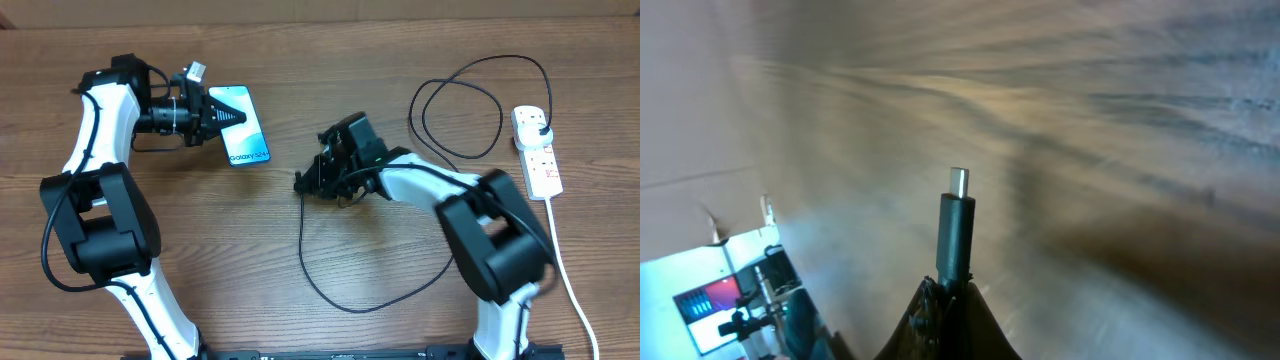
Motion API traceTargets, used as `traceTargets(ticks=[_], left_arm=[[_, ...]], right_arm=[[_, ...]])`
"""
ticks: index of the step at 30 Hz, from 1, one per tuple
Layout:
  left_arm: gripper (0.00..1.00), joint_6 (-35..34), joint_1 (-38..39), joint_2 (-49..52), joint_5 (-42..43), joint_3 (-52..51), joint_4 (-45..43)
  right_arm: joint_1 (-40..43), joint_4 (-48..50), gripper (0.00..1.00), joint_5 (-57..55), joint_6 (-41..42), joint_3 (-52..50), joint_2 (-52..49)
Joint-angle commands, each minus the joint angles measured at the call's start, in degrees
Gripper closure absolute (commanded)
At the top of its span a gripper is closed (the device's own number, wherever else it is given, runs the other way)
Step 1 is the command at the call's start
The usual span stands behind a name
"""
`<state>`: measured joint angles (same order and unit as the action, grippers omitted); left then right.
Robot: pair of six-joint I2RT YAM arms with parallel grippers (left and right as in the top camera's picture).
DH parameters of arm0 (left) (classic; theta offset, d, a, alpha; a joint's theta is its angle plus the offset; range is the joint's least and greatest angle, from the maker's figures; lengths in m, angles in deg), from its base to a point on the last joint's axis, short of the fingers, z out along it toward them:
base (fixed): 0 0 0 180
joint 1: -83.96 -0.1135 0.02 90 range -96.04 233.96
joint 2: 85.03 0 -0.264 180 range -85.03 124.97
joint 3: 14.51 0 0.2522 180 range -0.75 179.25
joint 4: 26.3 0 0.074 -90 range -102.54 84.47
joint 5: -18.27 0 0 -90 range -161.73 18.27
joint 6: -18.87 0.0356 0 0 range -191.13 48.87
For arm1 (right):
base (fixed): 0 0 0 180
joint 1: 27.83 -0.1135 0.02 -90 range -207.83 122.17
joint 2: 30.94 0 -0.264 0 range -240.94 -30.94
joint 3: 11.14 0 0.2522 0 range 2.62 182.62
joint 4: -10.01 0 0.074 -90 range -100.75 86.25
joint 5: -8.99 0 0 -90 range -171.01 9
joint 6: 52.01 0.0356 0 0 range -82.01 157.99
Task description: Plug charger to phone and switch on socket
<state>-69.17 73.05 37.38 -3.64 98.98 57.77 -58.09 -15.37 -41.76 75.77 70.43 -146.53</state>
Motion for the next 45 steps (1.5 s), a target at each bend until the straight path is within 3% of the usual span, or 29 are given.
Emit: traceTargets(ticks=[1, 9, 14, 22, 32, 39, 45], left_arm=[[0.96, 2.6, 1.95, -0.81, 5.62, 0.68, 0.46], [0.96, 9.7, 4.66, -0.81, 9.94, 0.68, 5.6], [0.96, 13.05, 6.99, -0.81, 11.91, 0.68, 7.52], [0.96, 16.0, 10.16, -0.81, 22.49, 0.7, 6.71], [0.96, 12.44, 10.97, -0.81, 22.49, 1.14, 5.9], [0.95, -0.59, 10.97, -0.81, 22.51, 5.29, -2.29], [0.96, -4.04, 12.07, -0.81, 22.51, 11.65, -3.08]], right_arm=[[1.18, -3.98, 0.96, 1.14, -7.04, 0.17, 12.41], [4.15, -19.56, 0.96, -2.29, -12.81, -0.98, 28.61], [4.2, -16.7, 0.96, -2.32, -12.28, -8.57, 38.03], [3.5, -8.22, 0.96, -2.19, -0.35, -21.94, 52.59], [-0.98, 4.79, 0.96, -2.29, 9.03, -23.67, 48.68], [-4.13, 14.86, 0.96, -3.61, 13.42, -23.67, 43.54], [-4.13, 18.67, 0.96, -3.58, 13.57, -23.67, 40.94]])
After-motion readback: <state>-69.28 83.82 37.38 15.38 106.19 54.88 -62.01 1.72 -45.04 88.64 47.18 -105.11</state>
